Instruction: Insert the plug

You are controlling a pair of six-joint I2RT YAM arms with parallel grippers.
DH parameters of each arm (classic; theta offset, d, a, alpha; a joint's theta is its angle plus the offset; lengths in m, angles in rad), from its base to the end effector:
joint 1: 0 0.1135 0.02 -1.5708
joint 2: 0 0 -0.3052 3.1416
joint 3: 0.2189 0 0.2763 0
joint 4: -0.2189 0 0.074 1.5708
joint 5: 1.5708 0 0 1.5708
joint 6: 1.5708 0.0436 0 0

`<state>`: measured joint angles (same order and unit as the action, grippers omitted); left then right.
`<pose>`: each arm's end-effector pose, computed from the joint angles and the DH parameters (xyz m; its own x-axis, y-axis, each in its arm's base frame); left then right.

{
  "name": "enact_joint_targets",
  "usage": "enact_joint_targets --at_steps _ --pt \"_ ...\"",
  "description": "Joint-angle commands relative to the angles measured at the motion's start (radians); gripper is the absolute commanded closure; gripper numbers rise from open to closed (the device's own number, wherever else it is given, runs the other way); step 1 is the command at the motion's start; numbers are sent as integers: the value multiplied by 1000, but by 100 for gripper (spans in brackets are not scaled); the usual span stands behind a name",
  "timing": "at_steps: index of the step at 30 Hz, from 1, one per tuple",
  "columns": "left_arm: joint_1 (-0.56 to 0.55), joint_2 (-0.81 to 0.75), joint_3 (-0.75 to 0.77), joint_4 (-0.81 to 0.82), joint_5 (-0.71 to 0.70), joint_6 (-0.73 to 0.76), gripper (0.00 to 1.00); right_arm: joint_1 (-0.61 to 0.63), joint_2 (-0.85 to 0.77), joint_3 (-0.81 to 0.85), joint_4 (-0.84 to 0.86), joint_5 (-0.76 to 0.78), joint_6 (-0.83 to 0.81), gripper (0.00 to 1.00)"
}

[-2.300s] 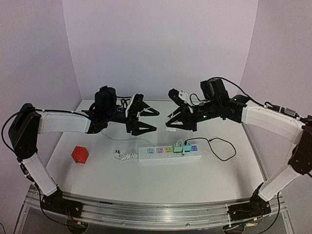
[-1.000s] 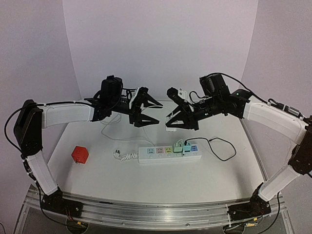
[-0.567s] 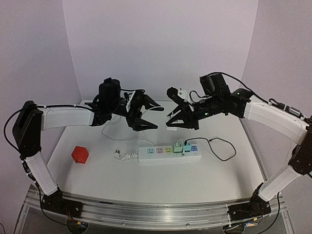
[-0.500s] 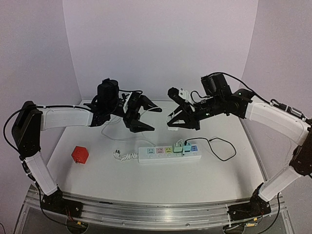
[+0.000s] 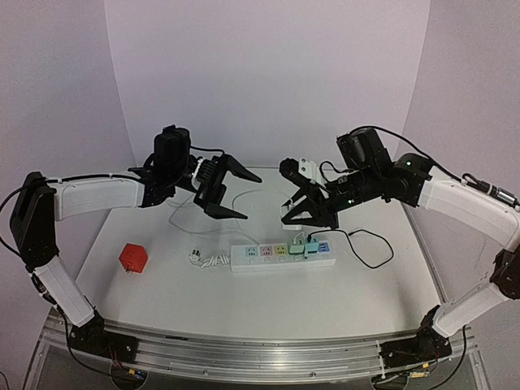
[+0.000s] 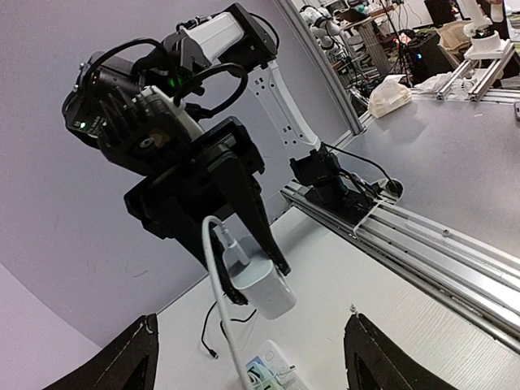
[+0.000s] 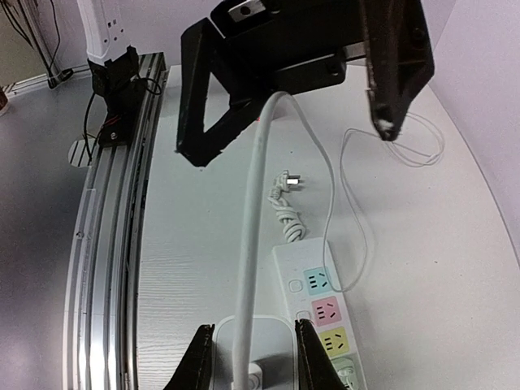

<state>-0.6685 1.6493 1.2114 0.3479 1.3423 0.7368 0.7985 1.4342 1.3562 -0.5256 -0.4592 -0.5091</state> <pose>0.2854 -0.2795 0.3502 0.5536 -0.2433 -0.7964 0.7152 -0.3511 0.6044 0.2270 0.2607 0.3905 0.0912 -0.5325 -0.8415 -0.9761 0.1198 -0.1816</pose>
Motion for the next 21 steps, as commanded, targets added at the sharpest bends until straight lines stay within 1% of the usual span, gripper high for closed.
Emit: enact_joint_targets --at_steps 1,5,8,14,21 --pt "1 16 58 44 -66 -52 21 23 -41 2 -12 8 -6 100" --pt "-3 43 88 -13 -110 -41 21 41 -34 12 -11 0 2 100" --pt "-25 46 93 -61 -153 -33 23 48 -14 43 -4 -14 1 100" --pt "-51 31 69 -99 -146 -46 29 52 23 81 14 -24 -11 100" --pt "-77 23 48 -116 -132 -105 29 53 37 89 40 1 -9 100"
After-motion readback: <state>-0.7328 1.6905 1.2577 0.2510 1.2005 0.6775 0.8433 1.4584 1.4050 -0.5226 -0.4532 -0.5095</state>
